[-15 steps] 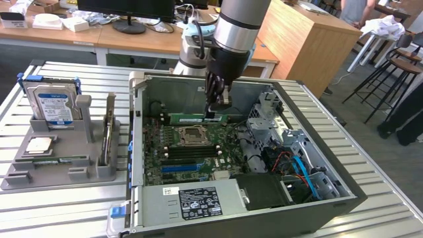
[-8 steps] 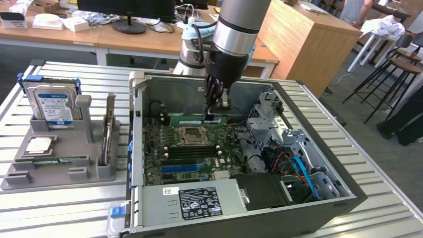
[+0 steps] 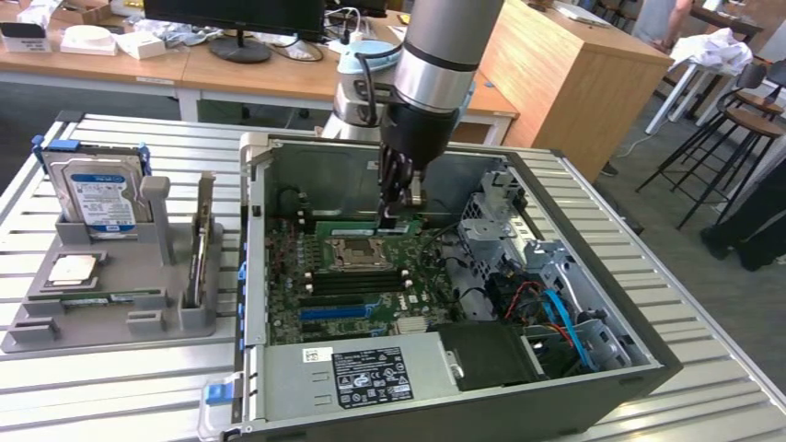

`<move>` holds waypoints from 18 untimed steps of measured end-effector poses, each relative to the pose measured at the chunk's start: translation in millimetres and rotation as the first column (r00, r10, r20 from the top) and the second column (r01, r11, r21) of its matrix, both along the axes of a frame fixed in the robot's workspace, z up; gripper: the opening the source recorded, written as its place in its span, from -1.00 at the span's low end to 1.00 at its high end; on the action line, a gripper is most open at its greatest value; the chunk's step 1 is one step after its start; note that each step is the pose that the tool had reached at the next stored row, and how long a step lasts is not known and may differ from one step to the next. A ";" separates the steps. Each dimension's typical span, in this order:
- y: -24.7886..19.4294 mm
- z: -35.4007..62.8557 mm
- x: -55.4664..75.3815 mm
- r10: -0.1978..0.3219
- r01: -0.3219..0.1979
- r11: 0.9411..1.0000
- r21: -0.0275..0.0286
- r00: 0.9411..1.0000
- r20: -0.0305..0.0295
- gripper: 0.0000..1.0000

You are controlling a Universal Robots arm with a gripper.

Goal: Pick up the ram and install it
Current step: 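Insert the ram into the slot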

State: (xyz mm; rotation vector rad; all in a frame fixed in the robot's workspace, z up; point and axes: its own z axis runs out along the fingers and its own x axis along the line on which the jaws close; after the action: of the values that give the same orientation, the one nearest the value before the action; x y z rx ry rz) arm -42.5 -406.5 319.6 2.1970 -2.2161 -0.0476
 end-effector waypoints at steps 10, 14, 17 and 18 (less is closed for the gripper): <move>0.0 -10.8 0.0 0.000 0.000 1.000 0.000 1.000 0.000 -0.77; 0.0 -14.9 0.0 0.000 0.000 1.000 0.000 1.000 0.000 -0.77; 0.0 -17.5 0.0 0.000 0.000 1.000 0.000 1.000 0.000 -0.77; 0.0 -18.4 0.0 0.000 0.000 1.000 0.000 1.000 0.000 -0.77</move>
State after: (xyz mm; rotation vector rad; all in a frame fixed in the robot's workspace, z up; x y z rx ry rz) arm -42.5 -406.5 301.2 2.1969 -2.2161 -0.0476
